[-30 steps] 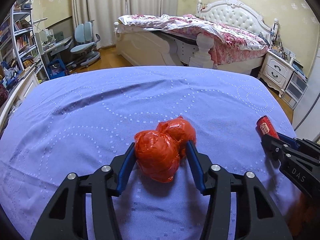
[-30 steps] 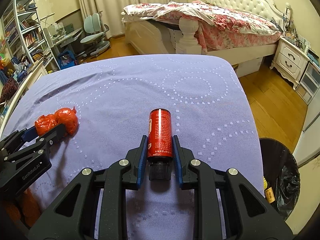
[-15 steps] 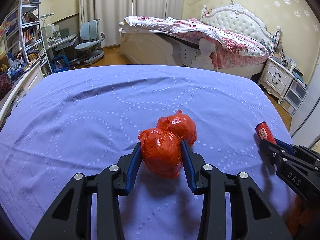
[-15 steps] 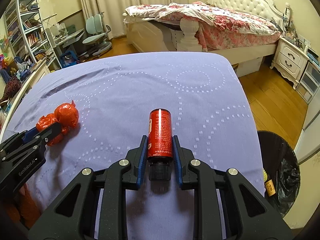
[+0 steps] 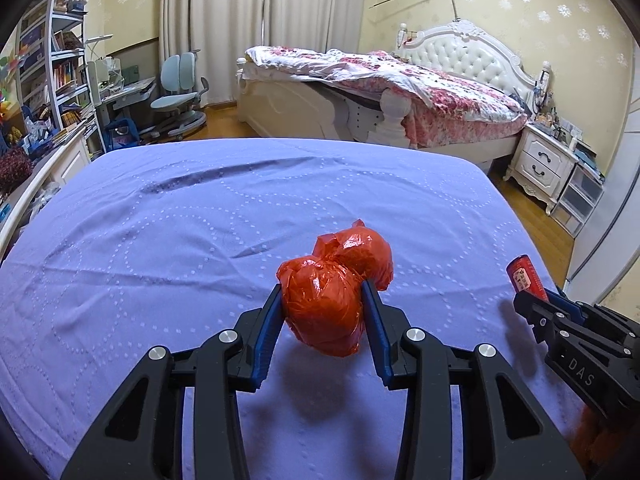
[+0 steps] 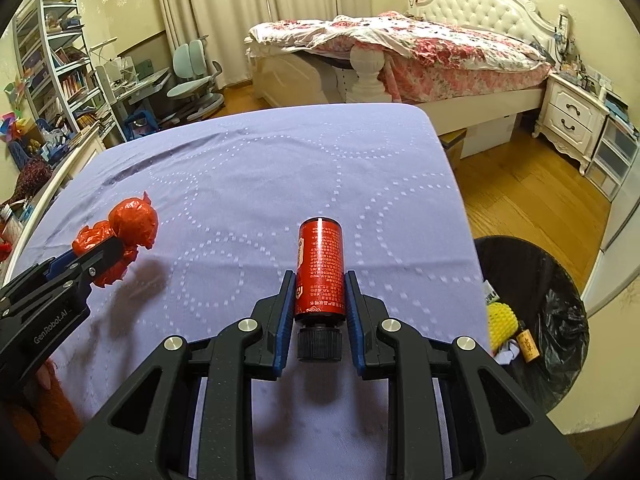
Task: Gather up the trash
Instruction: 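Carry the red can and orange bag over the black bin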
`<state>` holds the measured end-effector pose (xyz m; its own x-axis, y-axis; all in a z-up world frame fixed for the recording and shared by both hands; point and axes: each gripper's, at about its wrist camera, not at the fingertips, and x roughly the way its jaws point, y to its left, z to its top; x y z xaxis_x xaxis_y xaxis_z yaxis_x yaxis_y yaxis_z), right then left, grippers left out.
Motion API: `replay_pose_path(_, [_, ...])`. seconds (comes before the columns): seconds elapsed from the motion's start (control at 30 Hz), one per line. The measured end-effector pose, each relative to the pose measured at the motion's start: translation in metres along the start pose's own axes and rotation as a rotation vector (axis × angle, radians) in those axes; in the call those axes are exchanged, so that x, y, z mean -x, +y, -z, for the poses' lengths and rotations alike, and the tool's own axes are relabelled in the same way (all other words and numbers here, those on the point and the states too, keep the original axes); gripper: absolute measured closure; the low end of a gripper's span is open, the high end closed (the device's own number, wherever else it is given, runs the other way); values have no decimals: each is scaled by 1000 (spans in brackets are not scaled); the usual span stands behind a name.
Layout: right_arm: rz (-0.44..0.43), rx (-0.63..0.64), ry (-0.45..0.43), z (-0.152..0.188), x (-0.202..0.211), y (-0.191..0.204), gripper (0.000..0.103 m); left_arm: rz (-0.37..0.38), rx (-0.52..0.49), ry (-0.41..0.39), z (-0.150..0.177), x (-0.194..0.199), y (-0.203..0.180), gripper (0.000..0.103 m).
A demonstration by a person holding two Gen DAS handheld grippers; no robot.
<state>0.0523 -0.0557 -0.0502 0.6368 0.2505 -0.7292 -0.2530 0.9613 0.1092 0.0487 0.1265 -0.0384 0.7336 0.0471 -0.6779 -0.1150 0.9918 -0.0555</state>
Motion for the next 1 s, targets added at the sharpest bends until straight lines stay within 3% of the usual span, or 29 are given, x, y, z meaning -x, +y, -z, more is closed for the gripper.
replay_pose_path(0.4, [68,-53,-65,20,42,-37,80,91,-80,-43,4,16,-64,62])
replay_pose_path(0.63, [132,-106,-93,26,60,-75,80,158,-159,-53,-1,10,-115,62])
replay_pose_path(1.0, [212,-185,-122,30,72,-136,80,204,-232,-60,-6,-5,-171,62])
